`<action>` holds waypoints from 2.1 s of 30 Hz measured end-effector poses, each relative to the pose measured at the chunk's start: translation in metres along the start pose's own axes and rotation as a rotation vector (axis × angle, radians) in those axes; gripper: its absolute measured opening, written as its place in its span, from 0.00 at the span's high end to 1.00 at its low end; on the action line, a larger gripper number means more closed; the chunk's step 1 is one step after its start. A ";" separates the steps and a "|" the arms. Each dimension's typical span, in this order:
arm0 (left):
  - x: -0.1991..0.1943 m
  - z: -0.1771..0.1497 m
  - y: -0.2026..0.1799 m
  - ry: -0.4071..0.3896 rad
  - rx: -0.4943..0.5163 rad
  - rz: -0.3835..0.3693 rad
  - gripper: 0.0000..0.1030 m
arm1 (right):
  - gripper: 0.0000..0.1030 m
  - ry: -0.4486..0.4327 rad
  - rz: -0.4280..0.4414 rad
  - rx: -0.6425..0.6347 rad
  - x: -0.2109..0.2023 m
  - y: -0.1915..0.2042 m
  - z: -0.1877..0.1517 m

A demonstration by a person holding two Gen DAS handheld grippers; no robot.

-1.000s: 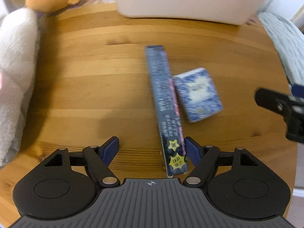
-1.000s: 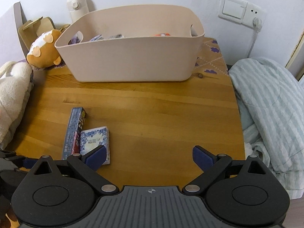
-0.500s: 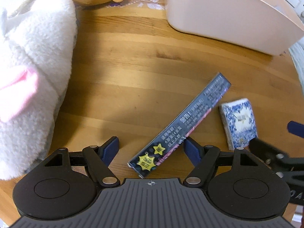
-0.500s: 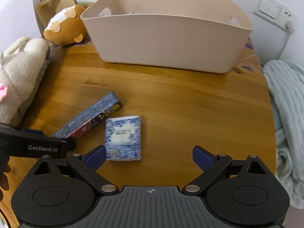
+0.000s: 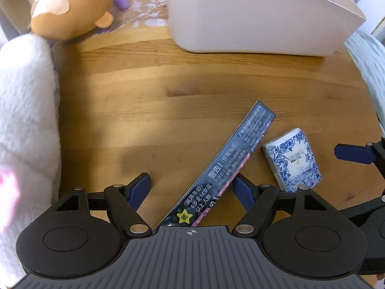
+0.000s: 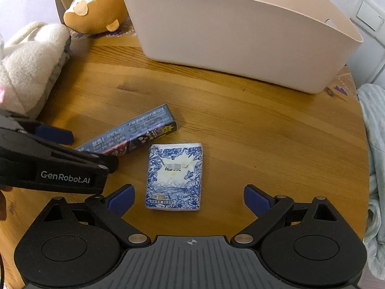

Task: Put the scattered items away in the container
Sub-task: 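Move both tools back to the long dark box and second tissue pack, then carry long dark box with left tool while right tool carries tissue pack into basket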

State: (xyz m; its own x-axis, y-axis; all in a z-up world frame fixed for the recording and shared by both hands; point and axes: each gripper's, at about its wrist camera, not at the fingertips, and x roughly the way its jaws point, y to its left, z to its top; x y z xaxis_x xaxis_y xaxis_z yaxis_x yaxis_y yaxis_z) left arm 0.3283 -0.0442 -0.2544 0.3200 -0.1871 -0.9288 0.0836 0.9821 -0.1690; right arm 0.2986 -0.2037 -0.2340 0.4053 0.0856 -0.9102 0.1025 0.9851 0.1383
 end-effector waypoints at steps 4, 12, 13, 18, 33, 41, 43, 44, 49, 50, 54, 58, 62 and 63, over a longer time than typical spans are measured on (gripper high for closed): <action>0.002 0.001 -0.005 -0.009 0.037 0.015 0.26 | 0.09 0.011 -0.012 0.006 0.004 -0.002 0.000; -0.009 -0.001 -0.011 -0.047 0.081 -0.007 0.71 | 0.44 -0.024 -0.038 0.004 0.002 -0.006 0.000; -0.010 -0.001 -0.012 -0.044 0.082 -0.006 0.77 | 0.56 -0.031 -0.038 0.005 0.000 -0.007 0.000; -0.011 -0.003 -0.011 -0.039 0.050 -0.020 0.77 | 0.57 -0.026 -0.031 0.012 -0.001 -0.009 0.001; -0.043 -0.009 -0.009 -0.125 0.042 -0.048 0.77 | 0.58 -0.066 0.005 0.061 -0.032 -0.020 -0.011; -0.073 -0.007 -0.012 -0.182 0.022 -0.073 0.77 | 0.58 -0.154 0.007 0.064 -0.070 -0.025 -0.006; -0.080 -0.004 -0.013 -0.201 0.016 -0.077 0.77 | 0.58 -0.174 0.007 0.066 -0.078 -0.027 -0.002; -0.084 -0.003 -0.013 -0.215 0.013 -0.076 0.77 | 0.58 -0.185 0.007 0.067 -0.082 -0.028 0.000; -0.105 0.007 -0.016 -0.279 0.006 -0.072 0.77 | 0.58 -0.236 0.005 0.069 -0.101 -0.033 0.011; -0.108 0.010 -0.016 -0.291 0.007 -0.070 0.77 | 0.58 -0.246 0.004 0.068 -0.105 -0.035 0.014; -0.123 0.023 -0.019 -0.332 0.013 -0.061 0.77 | 0.58 -0.287 -0.004 0.063 -0.118 -0.044 0.024; -0.130 0.040 -0.020 -0.360 0.016 -0.052 0.77 | 0.58 -0.325 -0.017 0.077 -0.127 -0.056 0.038; -0.134 0.059 -0.020 -0.384 0.013 -0.045 0.77 | 0.58 -0.357 -0.026 0.093 -0.132 -0.068 0.053; -0.135 0.064 -0.021 -0.391 0.013 -0.043 0.77 | 0.58 -0.362 -0.027 0.096 -0.133 -0.072 0.057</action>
State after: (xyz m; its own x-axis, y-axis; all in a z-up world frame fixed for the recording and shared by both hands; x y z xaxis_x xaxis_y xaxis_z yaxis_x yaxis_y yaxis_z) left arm 0.3437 -0.0406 -0.1040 0.6512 -0.2256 -0.7246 0.1159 0.9732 -0.1988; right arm 0.2893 -0.2945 -0.1006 0.6947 -0.0156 -0.7191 0.1950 0.9664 0.1674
